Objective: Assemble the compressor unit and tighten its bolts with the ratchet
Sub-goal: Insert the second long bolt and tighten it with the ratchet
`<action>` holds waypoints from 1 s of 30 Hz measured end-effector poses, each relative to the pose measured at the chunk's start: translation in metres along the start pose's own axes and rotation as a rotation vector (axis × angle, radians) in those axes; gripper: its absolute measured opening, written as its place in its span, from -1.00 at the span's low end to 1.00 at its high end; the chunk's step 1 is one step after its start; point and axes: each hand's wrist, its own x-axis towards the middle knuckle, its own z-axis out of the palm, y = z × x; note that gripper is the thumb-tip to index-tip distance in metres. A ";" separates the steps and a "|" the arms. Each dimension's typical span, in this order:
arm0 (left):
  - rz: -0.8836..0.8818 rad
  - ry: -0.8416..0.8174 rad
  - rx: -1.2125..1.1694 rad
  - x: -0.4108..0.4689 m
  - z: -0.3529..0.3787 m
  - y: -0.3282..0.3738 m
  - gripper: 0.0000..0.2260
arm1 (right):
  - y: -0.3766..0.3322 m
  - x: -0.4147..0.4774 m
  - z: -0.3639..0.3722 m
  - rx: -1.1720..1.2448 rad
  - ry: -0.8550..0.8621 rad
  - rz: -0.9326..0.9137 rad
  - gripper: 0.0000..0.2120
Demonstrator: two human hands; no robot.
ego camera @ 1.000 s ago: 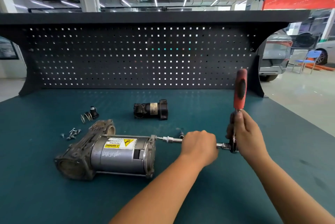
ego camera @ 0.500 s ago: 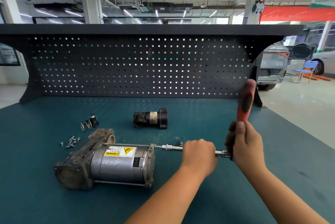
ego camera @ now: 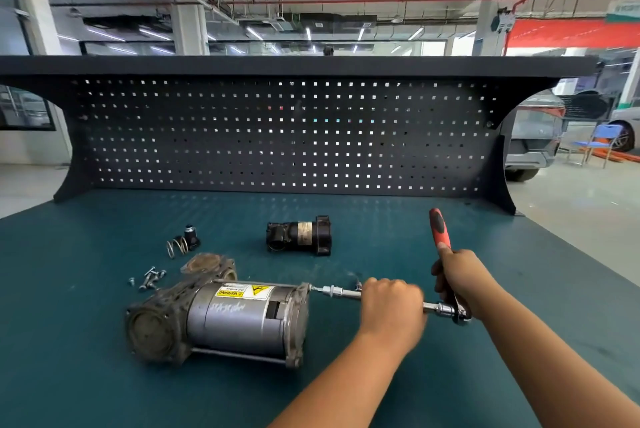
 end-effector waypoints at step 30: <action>0.069 0.183 -0.058 -0.085 -0.021 -0.020 -0.58 | 0.035 -0.056 -0.025 0.077 0.284 -0.803 -0.73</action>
